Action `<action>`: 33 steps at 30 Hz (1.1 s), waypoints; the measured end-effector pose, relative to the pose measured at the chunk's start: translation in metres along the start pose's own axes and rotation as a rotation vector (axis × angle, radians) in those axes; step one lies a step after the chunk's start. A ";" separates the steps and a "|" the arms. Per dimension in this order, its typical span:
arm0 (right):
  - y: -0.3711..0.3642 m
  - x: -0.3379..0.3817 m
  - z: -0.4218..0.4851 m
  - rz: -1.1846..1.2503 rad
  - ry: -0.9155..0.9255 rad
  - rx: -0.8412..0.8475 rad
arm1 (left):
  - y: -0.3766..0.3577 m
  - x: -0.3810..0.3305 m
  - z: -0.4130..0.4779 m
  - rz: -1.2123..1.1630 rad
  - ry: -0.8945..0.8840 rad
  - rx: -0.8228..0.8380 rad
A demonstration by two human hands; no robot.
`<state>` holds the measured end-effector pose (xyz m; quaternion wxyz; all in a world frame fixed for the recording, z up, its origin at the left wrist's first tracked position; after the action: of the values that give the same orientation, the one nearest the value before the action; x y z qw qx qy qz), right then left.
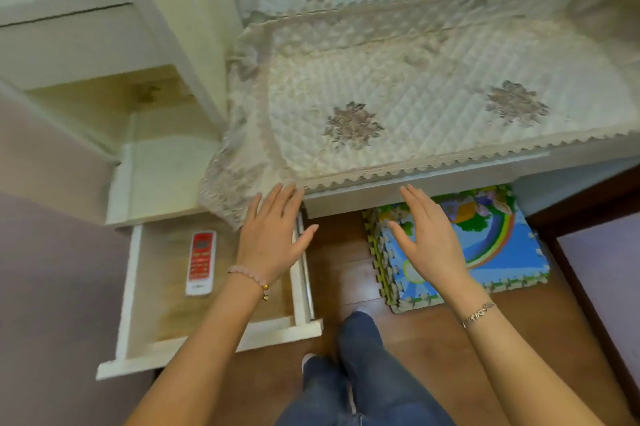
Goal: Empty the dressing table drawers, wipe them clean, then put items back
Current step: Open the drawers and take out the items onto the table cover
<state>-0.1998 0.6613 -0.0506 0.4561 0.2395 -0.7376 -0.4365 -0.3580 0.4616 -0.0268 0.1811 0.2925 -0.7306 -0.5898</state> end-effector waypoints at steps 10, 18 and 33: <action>-0.046 -0.049 0.038 0.858 -0.410 -0.013 | -0.008 -0.031 0.126 0.069 -0.308 0.119; -0.110 -0.049 0.091 2.190 -0.785 -0.124 | -0.029 -0.021 0.159 0.070 -0.479 0.156; -0.142 -0.035 0.129 2.427 -0.875 -0.301 | -0.038 -0.001 0.149 0.045 -0.619 0.094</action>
<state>-0.3035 0.6713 -0.2154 0.3027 -0.7922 -0.5129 0.1331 -0.4398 0.5693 -0.0993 -0.0503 0.0908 -0.7837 -0.6124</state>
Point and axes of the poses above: each hand's wrist, its own z-axis towards the middle knuckle, its own y-axis out of the back of the hand, x = y × z, the point moved 2 cm from there along z, towards the middle knuckle, and after that the axes turned 12 degrees about x, right-handed, at the moved point
